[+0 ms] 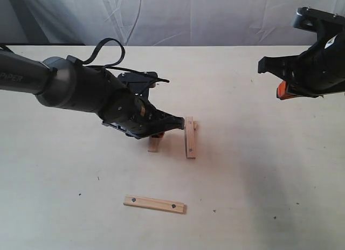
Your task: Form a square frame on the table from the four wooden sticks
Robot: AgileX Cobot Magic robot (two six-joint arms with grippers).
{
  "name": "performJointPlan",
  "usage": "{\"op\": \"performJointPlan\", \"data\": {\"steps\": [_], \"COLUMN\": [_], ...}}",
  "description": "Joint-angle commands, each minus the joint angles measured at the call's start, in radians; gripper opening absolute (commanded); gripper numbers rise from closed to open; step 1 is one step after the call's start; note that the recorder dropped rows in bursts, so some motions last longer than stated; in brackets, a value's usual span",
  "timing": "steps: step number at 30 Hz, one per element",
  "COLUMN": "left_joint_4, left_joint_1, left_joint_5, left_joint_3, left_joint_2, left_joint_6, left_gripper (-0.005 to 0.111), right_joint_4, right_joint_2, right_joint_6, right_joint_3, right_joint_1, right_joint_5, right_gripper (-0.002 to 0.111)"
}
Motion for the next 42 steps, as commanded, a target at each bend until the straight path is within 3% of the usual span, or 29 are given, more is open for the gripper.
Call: {"op": "performJointPlan", "data": {"steps": [1,4,7,12,17,21,26,35,42], "left_joint_4": [0.041,0.112,0.204,0.189,0.024,-0.211,-0.342,-0.401,-0.41], "left_joint_1": [0.0,0.028,0.097,0.224,0.333,0.391,0.407,0.405,0.405], "left_joint_5": [0.046,0.16,0.32,0.506,0.53,0.551,0.57,0.54,0.525], "left_joint_3": [-0.004,-0.004,-0.004,-0.004,-0.004,-0.001,0.023,0.036,0.036], "left_joint_2": [-0.05,-0.123,-0.209,-0.321,-0.412,-0.468,-0.486,-0.486,-0.486], "left_joint_6": [-0.001,-0.001,0.022,0.245,0.407,0.72,0.877,0.875,0.875], "left_gripper": [0.041,0.04,0.039,0.025,0.001,0.0,0.0,0.0,0.0], "right_joint_4": [0.004,0.014,0.036,0.053,0.076,0.076,0.074,-0.01,-0.031], "right_joint_2": [-0.008,-0.008,-0.008,0.003,0.075,0.164,0.253,0.349,0.364], "right_joint_6": [-0.02,-0.069,-0.14,-0.226,-0.269,-0.347,-0.486,-0.533,-0.536], "right_joint_3": [0.003,0.003,0.003,0.003,-0.045,-0.112,-0.157,-0.156,-0.156], "right_joint_1": [0.0,0.038,0.121,0.292,0.445,0.556,0.665,0.767,0.783], "right_joint_5": [0.002,0.004,0.011,-0.005,0.039,0.082,0.08,-0.004,-0.001], "right_gripper": [0.0,0.0,0.0,0.0,0.0,0.0,0.0,0.001,0.001]}}
